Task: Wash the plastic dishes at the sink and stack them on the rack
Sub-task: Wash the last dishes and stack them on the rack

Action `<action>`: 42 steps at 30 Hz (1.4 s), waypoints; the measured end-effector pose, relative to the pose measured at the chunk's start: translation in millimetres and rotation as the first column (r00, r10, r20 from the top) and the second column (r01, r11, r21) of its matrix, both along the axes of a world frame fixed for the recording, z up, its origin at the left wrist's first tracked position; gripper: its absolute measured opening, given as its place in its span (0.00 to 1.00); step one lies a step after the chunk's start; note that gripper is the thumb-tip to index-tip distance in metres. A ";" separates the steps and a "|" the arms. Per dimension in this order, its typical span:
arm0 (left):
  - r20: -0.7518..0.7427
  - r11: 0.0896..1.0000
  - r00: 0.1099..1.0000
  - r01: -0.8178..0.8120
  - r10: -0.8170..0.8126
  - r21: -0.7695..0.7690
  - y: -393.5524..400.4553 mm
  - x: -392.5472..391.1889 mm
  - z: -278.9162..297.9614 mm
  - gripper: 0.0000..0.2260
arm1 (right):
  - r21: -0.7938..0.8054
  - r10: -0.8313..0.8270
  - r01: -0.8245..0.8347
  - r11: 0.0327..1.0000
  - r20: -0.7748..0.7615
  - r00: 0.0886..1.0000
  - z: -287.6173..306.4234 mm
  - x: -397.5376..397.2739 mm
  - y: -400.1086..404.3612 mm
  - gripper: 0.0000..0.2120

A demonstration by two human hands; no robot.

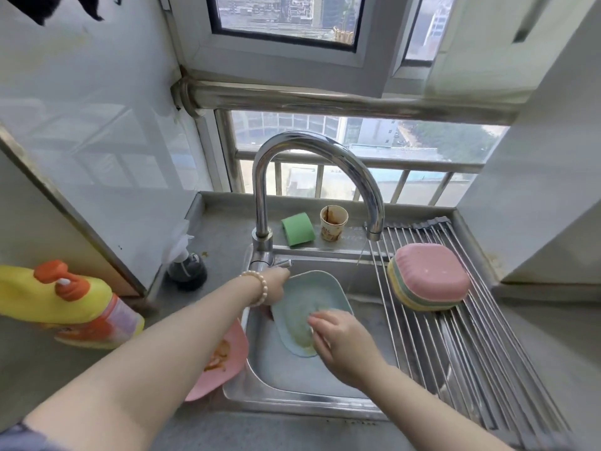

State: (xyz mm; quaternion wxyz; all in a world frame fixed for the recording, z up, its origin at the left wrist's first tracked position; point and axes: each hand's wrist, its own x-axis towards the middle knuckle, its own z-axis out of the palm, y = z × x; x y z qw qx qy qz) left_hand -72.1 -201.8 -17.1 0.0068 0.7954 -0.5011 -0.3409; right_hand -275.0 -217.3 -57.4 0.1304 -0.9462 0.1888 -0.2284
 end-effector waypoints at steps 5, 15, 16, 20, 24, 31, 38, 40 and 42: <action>-0.666 0.882 0.628 -0.461 0.404 0.100 9.6 -26.5 -8.7 0.18 | -0.134 -0.233 0.190 0.973 -0.561 0.794 4.2 -17.7 -15.9 0.51; -0.805 0.804 0.391 -0.570 0.447 0.169 17.5 -40.8 -11.8 0.22 | 0.288 0.126 0.084 0.954 -0.637 0.761 28.1 -2.3 -16.6 0.35; -0.817 0.793 0.346 -0.573 0.462 0.206 19.4 -41.5 -9.7 0.22 | 0.173 0.010 0.142 0.975 -0.668 0.744 30.3 -6.3 -24.2 0.36; -0.869 0.830 0.294 -0.518 0.399 0.206 20.7 -63.0 1.1 0.24 | 0.169 -0.078 0.263 0.950 -0.687 0.723 32.6 13.7 -41.0 0.34; -0.862 0.829 0.335 -0.537 0.382 0.159 23.8 -56.0 0.5 0.21 | 0.475 0.241 0.105 0.874 -0.611 0.754 42.3 16.5 -23.6 0.26; -0.875 0.768 0.229 -0.602 0.427 0.217 24.9 -60.3 -2.8 0.22 | 0.145 -0.057 0.255 0.956 -0.761 0.646 32.3 12.4 -47.9 0.37; -0.861 0.734 0.226 -0.643 0.455 0.219 30.0 -44.8 -11.6 0.27 | 0.322 0.191 0.102 0.941 -0.757 0.625 42.5 1.3 -36.9 0.28; -0.865 0.741 0.215 -0.630 0.452 0.231 31.1 -52.8 -10.4 0.26 | 0.119 -0.034 0.216 0.969 -0.803 0.595 40.3 2.7 -54.5 0.36; -0.890 0.732 0.168 -0.642 0.425 0.228 26.7 -62.3 -10.8 0.24 | 0.169 -0.037 0.252 0.953 -0.759 0.650 34.5 15.5 -56.7 0.39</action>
